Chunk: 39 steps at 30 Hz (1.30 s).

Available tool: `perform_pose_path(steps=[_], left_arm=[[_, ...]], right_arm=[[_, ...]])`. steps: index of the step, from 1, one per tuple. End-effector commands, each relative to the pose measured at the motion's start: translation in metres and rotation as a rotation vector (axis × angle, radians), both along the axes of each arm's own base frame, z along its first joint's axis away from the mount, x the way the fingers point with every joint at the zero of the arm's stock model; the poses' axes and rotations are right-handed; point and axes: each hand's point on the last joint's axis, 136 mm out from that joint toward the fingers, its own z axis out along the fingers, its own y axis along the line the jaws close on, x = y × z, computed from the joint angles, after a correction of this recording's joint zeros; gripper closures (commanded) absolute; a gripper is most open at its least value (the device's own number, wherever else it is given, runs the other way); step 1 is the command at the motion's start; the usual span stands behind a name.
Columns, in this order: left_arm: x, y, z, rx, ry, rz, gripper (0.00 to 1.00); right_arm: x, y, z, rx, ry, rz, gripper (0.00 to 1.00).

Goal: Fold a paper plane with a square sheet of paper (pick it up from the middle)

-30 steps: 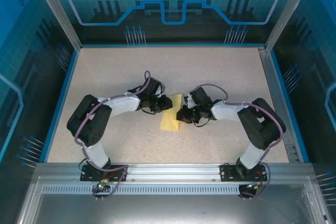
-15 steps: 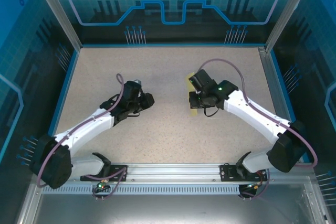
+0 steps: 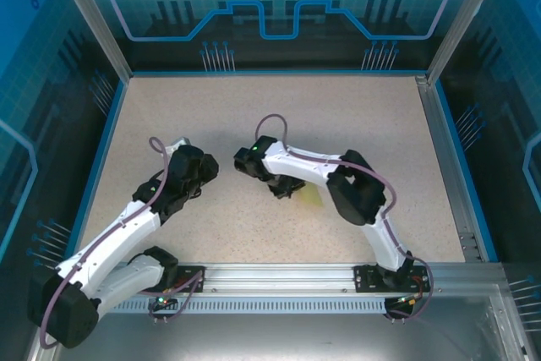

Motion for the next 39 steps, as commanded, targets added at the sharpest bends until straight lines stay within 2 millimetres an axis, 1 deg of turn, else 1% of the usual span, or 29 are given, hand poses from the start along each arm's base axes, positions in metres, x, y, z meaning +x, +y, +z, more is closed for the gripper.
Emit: perform_pose_path(steps=[1, 3, 4, 5, 6, 8, 9, 11, 13, 16, 18, 19, 21, 24, 26, 29, 33, 35, 39], left_arm=[[-0.01, 0.017, -0.009, 0.038, 0.033, 0.053, 0.61], [-0.011, 0.017, -0.01, 0.036, 0.037, 0.044, 0.6], [-0.011, 0.016, -0.009, 0.034, 0.038, 0.037, 0.6], [-0.011, 0.014, -0.009, 0.032, 0.039, 0.026, 0.6], [-0.011, 0.012, -0.009, 0.028, 0.039, 0.012, 0.59], [-0.011, 0.007, -0.008, 0.021, 0.044, -0.016, 0.57], [-0.01, 0.003, -0.007, 0.014, 0.043, -0.035, 0.54], [-0.007, -0.006, -0.008, -0.006, 0.046, -0.079, 0.53], [-0.002, -0.021, -0.006, -0.048, 0.037, -0.138, 0.52], [0.008, -0.055, -0.006, -0.133, 0.034, -0.276, 0.52], [0.015, -0.081, -0.009, -0.194, 0.063, -0.38, 0.54], [0.018, -0.093, -0.011, -0.214, 0.079, -0.424, 0.56], [0.024, -0.12, -0.015, -0.236, 0.115, -0.511, 0.62], [0.029, -0.157, -0.025, -0.251, 0.172, -0.614, 0.68], [0.033, -0.173, -0.034, -0.247, 0.214, -0.64, 0.7], [0.038, -0.184, -0.055, -0.236, 0.286, -0.64, 0.74], [0.042, -0.187, -0.084, -0.219, 0.372, -0.619, 0.78], [0.043, -0.19, -0.091, -0.223, 0.389, -0.625, 0.79], [0.044, -0.19, -0.106, -0.216, 0.423, -0.618, 0.8]], right_arm=[[-0.006, 0.044, -0.005, 0.16, 0.073, -0.001, 0.83], [-0.006, 0.069, -0.007, 0.283, 0.098, 0.01, 0.78], [-0.009, 0.079, -0.009, 0.348, 0.124, 0.01, 0.77], [-0.01, 0.089, -0.008, 0.42, 0.147, 0.013, 0.77], [-0.011, 0.097, -0.006, 0.483, 0.159, 0.013, 0.73], [-0.01, 0.106, 0.005, 0.608, 0.161, 0.007, 0.67], [-0.008, 0.107, 0.012, 0.666, 0.151, 0.002, 0.61], [-0.005, 0.106, 0.025, 0.775, 0.144, -0.001, 0.59], [0.0, 0.095, 0.035, 0.849, 0.116, -0.021, 0.57], [0.008, 0.07, 0.039, 0.949, 0.093, -0.071, 0.56], [0.014, 0.041, 0.032, 0.981, 0.077, -0.155, 0.55], [0.015, 0.032, 0.031, 1.003, 0.072, -0.178, 0.54], [0.021, 0.013, 0.025, 1.053, 0.057, -0.23, 0.52], [0.025, -0.004, 0.014, 1.12, 0.071, -0.3, 0.52], [0.027, -0.008, 0.009, 1.16, 0.079, -0.317, 0.52], [0.028, -0.009, -0.001, 1.188, 0.103, -0.328, 0.52], [0.031, -0.003, -0.013, 1.215, 0.139, -0.328, 0.52], [0.033, 0.001, -0.016, 1.228, 0.153, -0.323, 0.52], [0.036, 0.002, -0.026, 1.214, 0.166, -0.333, 0.52]])
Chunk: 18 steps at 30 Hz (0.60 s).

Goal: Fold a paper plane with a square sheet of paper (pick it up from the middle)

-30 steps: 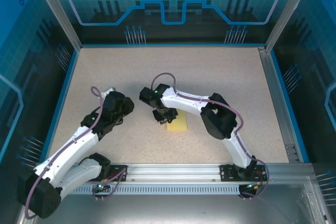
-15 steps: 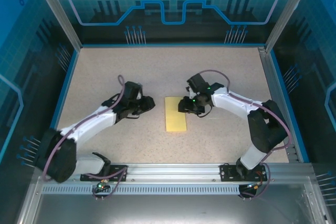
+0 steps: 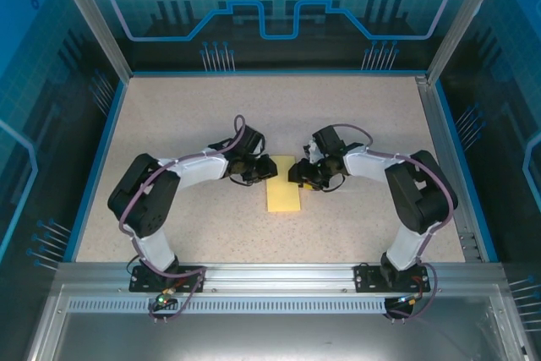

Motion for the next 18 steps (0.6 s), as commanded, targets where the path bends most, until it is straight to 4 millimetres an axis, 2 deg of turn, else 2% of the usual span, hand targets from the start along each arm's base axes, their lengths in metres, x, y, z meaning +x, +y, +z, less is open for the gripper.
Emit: perform_pose_path(steps=[1, 6, 10, 14, 18], left_arm=[[0.001, -0.007, -0.002, -0.005, 0.016, -0.028, 0.8], [-0.002, -0.004, -0.023, 0.024, 0.058, -0.029, 0.82], [-0.004, -0.003, -0.031, 0.032, 0.07, -0.036, 0.83], [-0.003, -0.001, -0.027, 0.048, 0.047, -0.049, 0.83], [-0.003, 0.0, -0.011, 0.038, -0.003, -0.065, 0.78]], right_arm=[[0.008, 0.005, 0.0, 0.041, 0.003, 0.005, 0.52], [0.008, 0.007, -0.002, 0.049, 0.002, 0.017, 0.53], [0.012, 0.011, -0.001, 0.07, -0.004, 0.028, 0.57], [0.016, 0.012, -0.006, 0.071, 0.008, 0.031, 0.64], [0.017, 0.01, -0.01, 0.073, 0.016, 0.02, 0.72]])
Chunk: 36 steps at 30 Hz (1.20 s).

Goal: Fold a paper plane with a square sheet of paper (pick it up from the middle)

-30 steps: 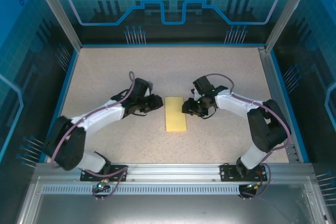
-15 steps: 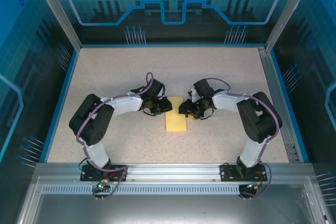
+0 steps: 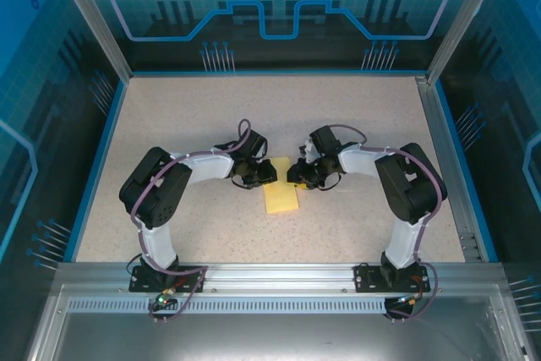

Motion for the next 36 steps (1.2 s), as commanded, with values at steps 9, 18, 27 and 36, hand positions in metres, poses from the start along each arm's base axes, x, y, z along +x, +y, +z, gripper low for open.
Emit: perform_pose_path(steps=[9, 18, 27, 36], left_arm=[[-0.029, -0.003, 0.062, 0.031, -0.239, -0.204, 0.54], [-0.084, -0.02, 0.059, 0.268, -0.388, -0.507, 0.46], [-0.109, -0.043, 0.03, 0.597, -0.491, -0.785, 0.38], [-0.092, -0.039, 0.021, 0.731, -0.541, -0.708, 0.33]], right_arm=[[0.008, 0.002, 0.011, 0.07, -0.004, -0.038, 0.82], [0.006, 0.003, 0.017, 0.093, -0.002, -0.055, 0.88], [0.007, 0.004, 0.018, 0.102, 0.006, -0.056, 0.88], [0.008, 0.005, 0.019, 0.106, 0.009, -0.054, 0.87]])
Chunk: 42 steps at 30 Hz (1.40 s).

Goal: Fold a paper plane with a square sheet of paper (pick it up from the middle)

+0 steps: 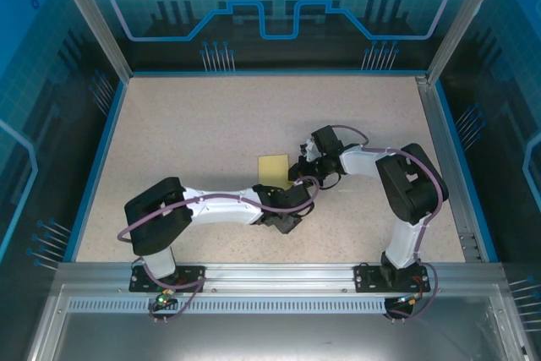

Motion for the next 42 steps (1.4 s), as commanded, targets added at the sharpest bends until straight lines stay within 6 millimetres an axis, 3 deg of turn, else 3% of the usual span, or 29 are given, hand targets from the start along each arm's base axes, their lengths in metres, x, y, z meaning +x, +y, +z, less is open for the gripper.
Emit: perform_pose_path(steps=[1, 5, 8, 14, 24, 32, 37, 42], left_arm=[[0.016, 0.003, 0.007, 0.045, -0.087, 0.028, 0.32], [0.023, 0.003, 0.006, 0.062, -0.119, 0.041, 0.35], [0.024, 0.001, 0.009, 0.049, -0.13, 0.043, 0.43], [0.023, 0.0, 0.019, -0.009, -0.142, 0.056, 0.72], [0.018, -0.001, 0.028, -0.096, -0.084, 0.046, 0.99], [0.013, 0.005, 0.035, -0.309, 0.088, 0.055, 1.0], [0.011, 0.01, 0.036, -0.409, 0.184, 0.063, 1.0], [0.01, 0.014, 0.033, -0.459, 0.26, 0.073, 1.0]], right_arm=[[0.004, -0.002, 0.011, 0.035, -0.009, -0.009, 0.87], [0.004, -0.002, 0.011, 0.032, -0.007, -0.009, 0.87], [0.003, -0.004, 0.01, 0.025, -0.005, -0.009, 0.87], [0.002, -0.009, 0.008, 0.006, -0.002, -0.013, 0.87], [0.001, -0.016, 0.015, 0.011, -0.021, -0.014, 0.84], [0.01, -0.03, 0.041, 0.008, -0.096, -0.043, 0.75], [0.019, -0.008, 0.054, 0.059, -0.124, 0.011, 0.78], [0.028, 0.018, 0.048, 0.055, -0.112, 0.072, 0.82]])
